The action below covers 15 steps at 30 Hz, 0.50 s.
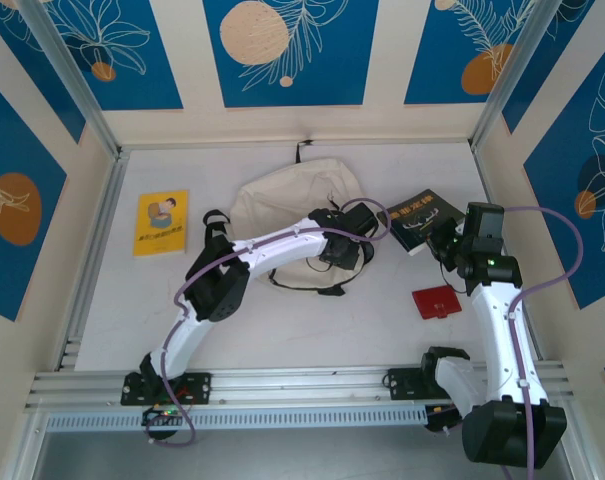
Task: Pack the student bag
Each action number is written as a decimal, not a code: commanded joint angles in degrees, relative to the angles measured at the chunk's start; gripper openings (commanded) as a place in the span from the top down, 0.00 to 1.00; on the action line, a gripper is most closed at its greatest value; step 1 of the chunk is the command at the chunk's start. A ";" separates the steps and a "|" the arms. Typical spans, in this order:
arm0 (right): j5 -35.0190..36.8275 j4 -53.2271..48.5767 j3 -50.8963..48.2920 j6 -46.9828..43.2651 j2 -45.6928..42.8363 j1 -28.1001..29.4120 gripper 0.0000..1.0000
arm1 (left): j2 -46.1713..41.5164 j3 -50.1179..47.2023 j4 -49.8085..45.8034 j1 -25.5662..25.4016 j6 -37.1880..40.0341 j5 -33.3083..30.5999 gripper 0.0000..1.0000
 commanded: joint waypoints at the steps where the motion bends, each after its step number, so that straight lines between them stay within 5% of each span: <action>1: -2.10 2.05 1.14 -1.88 -1.84 -0.27 0.88 | -4.66 -0.03 -0.86 0.73 1.29 0.53 0.79; 8: -1.74 -0.97 2.18 -2.77 -3.25 -0.27 0.88 | -10.24 -4.95 3.04 2.76 1.59 4.49 1.00; 15: -4.17 -7.92 6.09 -5.28 -5.03 -0.35 0.88 | -16.07 -8.14 7.04 5.47 2.65 5.34 1.00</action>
